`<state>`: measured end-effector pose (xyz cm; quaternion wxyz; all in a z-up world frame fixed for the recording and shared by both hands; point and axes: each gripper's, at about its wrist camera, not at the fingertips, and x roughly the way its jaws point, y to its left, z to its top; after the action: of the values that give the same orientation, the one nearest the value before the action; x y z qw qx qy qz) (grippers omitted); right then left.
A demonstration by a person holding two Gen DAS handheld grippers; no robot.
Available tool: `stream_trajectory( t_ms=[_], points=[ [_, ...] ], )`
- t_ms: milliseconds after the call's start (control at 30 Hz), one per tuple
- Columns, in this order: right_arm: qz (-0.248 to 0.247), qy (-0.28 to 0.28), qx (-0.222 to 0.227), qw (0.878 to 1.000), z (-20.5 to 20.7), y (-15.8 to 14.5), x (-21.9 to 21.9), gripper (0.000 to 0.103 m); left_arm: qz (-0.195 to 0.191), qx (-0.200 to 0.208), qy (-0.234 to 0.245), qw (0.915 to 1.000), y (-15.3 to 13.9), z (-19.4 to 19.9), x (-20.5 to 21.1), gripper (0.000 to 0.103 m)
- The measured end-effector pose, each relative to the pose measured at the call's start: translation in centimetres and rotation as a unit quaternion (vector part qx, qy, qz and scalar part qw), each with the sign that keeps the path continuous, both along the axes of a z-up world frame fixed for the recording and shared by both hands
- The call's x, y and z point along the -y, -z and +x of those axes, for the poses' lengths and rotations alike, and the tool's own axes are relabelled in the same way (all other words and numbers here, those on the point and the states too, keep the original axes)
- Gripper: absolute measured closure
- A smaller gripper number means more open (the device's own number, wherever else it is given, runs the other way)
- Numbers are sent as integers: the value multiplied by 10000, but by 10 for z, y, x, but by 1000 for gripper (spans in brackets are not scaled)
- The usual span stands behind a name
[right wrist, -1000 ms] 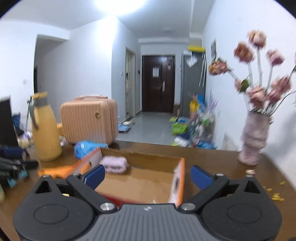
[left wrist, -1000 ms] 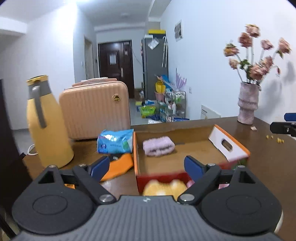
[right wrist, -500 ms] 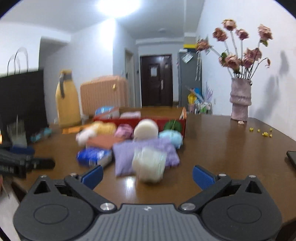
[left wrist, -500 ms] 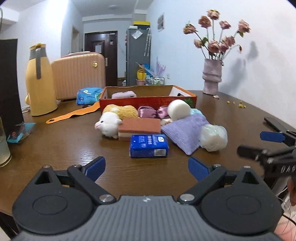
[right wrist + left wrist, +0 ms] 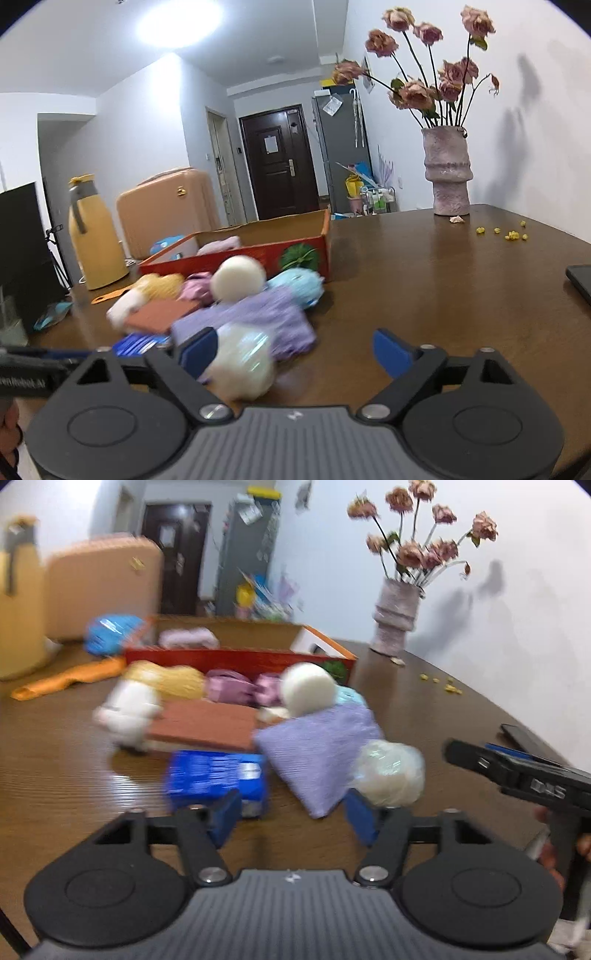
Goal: Organize soft objects
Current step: 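Close both grippers on the purple burlap sachet, then carry the purple sachet with both grippers into the box and open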
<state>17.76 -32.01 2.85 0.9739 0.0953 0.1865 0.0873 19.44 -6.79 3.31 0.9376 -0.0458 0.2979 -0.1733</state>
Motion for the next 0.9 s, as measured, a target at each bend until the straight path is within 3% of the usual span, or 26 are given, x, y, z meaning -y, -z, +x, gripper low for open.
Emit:
stream_trajectory(
  t_ms=[67,300,433,500,533,567,600,667,900],
  points=[
    [73,-111,-95,9999,24,-1,12,30,-169,-167,67,9997,3,15,10,48],
    [610,-1046,-720,9900,115,8,28,33,-179,-332,-118,9992,16,53,26,40],
    [856,-1399,-1146,9798,155,23,22,43,-377,-530,-177,9977,20,70,22,54],
    [960,-1487,-1365,9747,163,32,15,58,-384,-570,-136,9975,21,75,22,68],
    [962,-1538,-1350,9741,163,34,14,64,-413,-584,-95,9974,22,75,22,75],
    [970,-1565,-1370,9733,161,35,12,76,-444,-581,-62,9973,22,76,22,81],
    [1011,-1495,-1359,9741,159,36,13,83,-454,-547,-33,9975,21,77,23,83],
    [1001,-1447,-1281,9760,155,33,14,91,-421,-433,27,9982,16,76,27,89],
    [512,-1131,-346,9917,117,-13,13,92,-323,237,241,9989,-19,63,34,90]
  ],
)
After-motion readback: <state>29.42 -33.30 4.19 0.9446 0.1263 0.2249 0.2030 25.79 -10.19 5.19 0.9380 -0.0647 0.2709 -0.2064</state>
